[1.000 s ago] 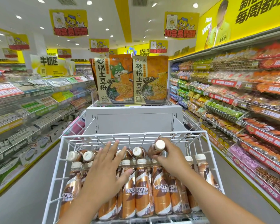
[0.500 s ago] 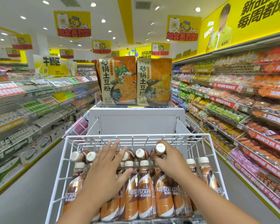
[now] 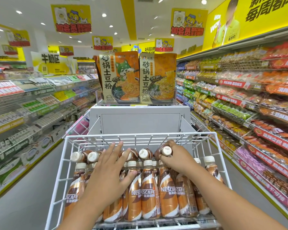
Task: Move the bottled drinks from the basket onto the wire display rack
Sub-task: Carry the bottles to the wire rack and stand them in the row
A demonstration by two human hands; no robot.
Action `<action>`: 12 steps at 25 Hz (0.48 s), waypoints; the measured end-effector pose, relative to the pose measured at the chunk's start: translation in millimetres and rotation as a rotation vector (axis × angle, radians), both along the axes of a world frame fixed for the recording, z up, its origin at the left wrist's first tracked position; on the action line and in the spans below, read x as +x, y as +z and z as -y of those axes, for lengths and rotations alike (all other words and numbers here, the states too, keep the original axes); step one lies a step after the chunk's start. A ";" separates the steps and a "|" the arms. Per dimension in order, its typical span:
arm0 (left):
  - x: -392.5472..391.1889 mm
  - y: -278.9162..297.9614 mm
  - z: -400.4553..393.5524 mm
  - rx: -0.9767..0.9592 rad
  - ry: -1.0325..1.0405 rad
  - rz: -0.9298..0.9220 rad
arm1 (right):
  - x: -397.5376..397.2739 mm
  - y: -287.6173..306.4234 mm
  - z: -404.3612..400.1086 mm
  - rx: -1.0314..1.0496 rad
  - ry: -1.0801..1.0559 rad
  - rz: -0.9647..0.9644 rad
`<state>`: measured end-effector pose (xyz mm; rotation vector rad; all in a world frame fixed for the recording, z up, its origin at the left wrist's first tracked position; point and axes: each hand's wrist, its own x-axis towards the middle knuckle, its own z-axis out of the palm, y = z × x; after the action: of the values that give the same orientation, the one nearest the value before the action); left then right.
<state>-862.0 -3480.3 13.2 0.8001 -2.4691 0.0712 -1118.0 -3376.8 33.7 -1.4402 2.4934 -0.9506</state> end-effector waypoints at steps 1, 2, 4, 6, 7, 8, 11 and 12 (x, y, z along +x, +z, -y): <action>0.0 0.6 0.1 -0.001 0.005 0.006 | 0.0 -0.5 0.3 0.009 0.004 -0.001; -0.6 2.1 -0.7 -0.006 0.011 0.015 | 0.4 -1.1 -0.3 0.019 0.008 -0.006; -1.7 5.1 -4.2 -0.005 0.009 0.025 | 1.0 -2.5 -3.1 0.038 0.019 -0.023; -2.5 5.6 -6.4 0.007 0.004 0.037 | 2.5 -3.0 -7.2 0.045 0.041 -0.059; -3.1 4.6 -5.9 0.012 0.000 0.039 | 3.2 -2.8 -9.6 0.048 0.048 -0.081; -3.4 3.6 -4.4 0.012 -0.003 0.038 | 4.5 -2.3 -12.2 0.052 0.051 -0.100; -5.2 -0.3 3.7 0.004 -0.030 0.010 | 9.4 -1.5 -21.7 0.042 0.057 -0.132; -5.9 -0.1 5.6 0.001 -0.042 0.002 | 12.0 -0.6 -25.0 0.037 0.060 -0.153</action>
<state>-867.9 -3486.0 13.1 0.7485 -2.4869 0.0558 -1106.0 -3351.8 33.1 -1.6232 2.5409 -0.8078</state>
